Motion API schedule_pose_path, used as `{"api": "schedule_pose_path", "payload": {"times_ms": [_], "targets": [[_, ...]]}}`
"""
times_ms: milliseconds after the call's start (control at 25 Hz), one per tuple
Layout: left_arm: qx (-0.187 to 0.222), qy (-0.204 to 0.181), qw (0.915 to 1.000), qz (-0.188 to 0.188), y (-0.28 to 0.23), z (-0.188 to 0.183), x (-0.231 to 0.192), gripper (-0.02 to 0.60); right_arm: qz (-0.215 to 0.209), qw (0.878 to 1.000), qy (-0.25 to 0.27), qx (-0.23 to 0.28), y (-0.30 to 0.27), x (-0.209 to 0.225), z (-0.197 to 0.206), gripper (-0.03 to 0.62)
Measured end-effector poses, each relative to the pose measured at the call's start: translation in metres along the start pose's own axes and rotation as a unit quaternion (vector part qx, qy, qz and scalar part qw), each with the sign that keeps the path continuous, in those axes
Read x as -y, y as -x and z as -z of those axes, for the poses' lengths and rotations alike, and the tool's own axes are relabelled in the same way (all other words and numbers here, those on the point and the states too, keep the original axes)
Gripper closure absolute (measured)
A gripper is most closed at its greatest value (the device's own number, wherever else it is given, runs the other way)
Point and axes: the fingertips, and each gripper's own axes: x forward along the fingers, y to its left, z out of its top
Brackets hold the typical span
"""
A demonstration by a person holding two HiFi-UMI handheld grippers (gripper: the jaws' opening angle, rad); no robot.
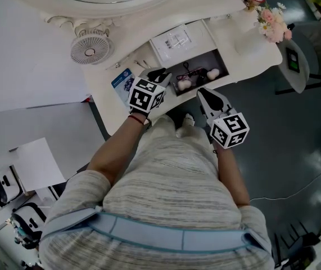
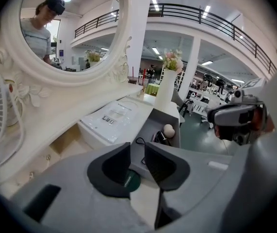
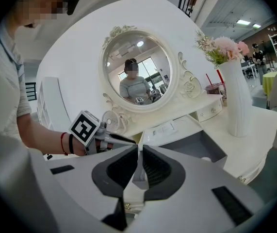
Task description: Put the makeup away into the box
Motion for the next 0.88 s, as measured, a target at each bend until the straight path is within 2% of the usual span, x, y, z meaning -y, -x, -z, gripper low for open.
{"api": "schedule_pose_path", "payload": {"times_ms": [160,400,720,880], "targets": [[-0.002,0.009,1.0000,-0.005,0.005,0.013,-0.005,0.471,-0.007,1.000,0.003,-0.007,-0.005,-0.004,0.003,0.583],[-0.041,-0.019,0.9990,0.002,-0.002,0.041,-0.010,0.389,-0.010,1.000,0.006,-0.013,-0.009,-0.007,0.004,0.583],[-0.108,-0.057,0.9925,0.007,-0.026,0.074,-0.018,0.374,-0.006,1.000,0.004,-0.018,-0.009,-0.006,0.007,0.583],[-0.129,-0.067,0.9893,0.010,-0.038,0.085,-0.020,0.371,-0.002,1.000,0.003,-0.018,-0.008,-0.005,0.007,0.583]]}}
